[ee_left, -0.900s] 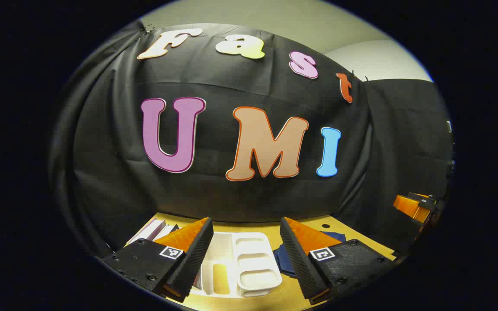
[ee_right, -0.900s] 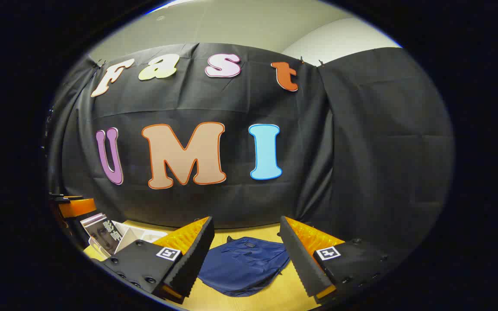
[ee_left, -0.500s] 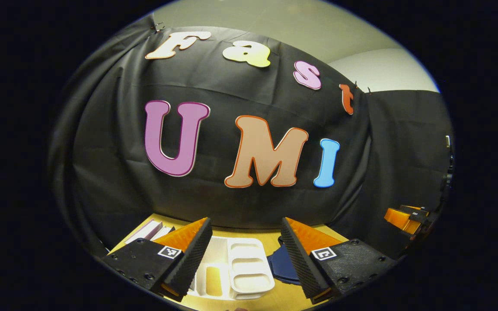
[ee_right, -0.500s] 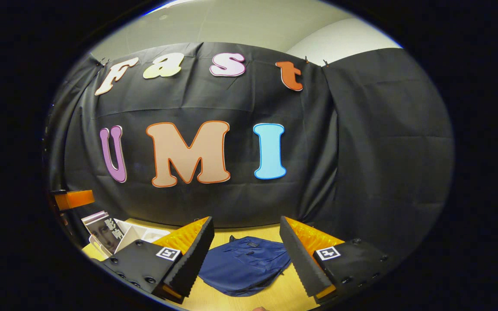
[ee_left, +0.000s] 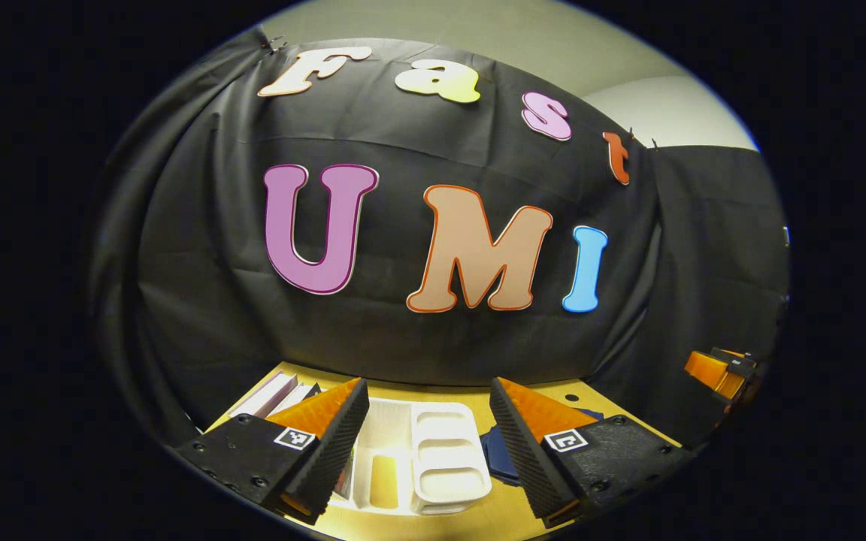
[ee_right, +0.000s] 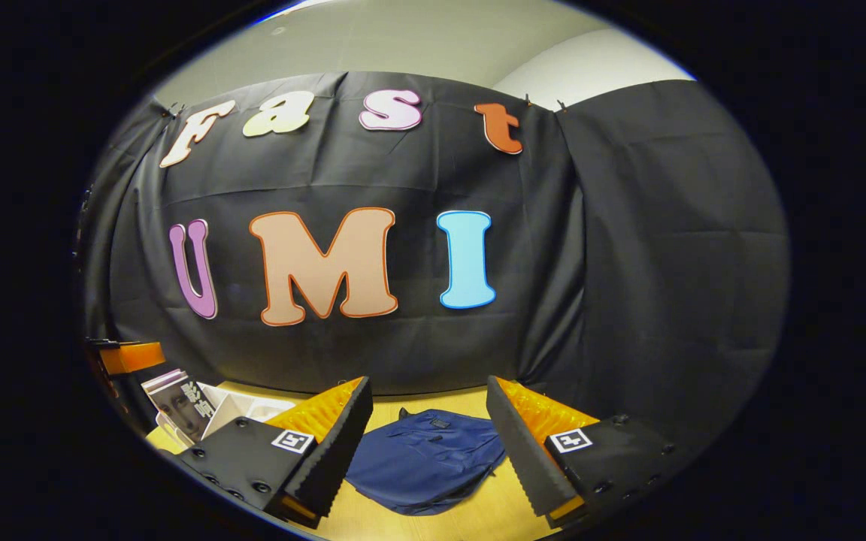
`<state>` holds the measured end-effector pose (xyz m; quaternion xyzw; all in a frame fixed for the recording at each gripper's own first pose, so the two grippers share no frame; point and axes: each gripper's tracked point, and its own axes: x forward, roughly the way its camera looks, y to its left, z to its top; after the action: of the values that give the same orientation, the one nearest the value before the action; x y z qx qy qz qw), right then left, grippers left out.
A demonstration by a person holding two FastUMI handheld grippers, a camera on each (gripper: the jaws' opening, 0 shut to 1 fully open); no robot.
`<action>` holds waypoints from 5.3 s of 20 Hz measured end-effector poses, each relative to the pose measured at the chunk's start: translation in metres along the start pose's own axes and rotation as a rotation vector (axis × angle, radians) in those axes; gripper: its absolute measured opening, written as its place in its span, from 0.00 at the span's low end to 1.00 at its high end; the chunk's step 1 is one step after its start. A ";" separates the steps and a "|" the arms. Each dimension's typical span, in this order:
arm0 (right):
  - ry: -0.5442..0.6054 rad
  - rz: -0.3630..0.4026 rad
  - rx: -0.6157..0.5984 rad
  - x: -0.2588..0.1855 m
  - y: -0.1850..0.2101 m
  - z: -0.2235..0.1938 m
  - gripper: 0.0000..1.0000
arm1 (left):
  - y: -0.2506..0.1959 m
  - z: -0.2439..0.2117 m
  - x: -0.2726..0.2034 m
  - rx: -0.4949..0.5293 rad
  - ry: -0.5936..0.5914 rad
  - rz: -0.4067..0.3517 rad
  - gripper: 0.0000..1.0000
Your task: Open the schoolbag, grab two books from the bookshelf and put them into the schoolbag.
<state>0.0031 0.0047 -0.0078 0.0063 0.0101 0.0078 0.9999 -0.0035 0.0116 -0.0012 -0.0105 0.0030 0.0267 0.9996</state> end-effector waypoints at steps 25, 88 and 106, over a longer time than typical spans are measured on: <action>0.268 0.159 -0.799 0.032 0.076 -0.224 0.97 | 0.102 -0.028 -0.026 0.103 0.112 0.243 0.95; 0.292 0.229 -1.057 0.141 0.089 -0.262 0.07 | 0.164 -0.071 0.010 0.047 0.292 0.243 0.95; 0.379 0.152 -0.728 0.175 0.061 -0.190 0.07 | 0.181 -0.130 0.048 0.018 0.926 0.094 0.94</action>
<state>0.1735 0.0712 -0.2008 -0.3485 0.1902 0.0857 0.9138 0.0345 0.1921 -0.1350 -0.0128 0.4497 0.0643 0.8908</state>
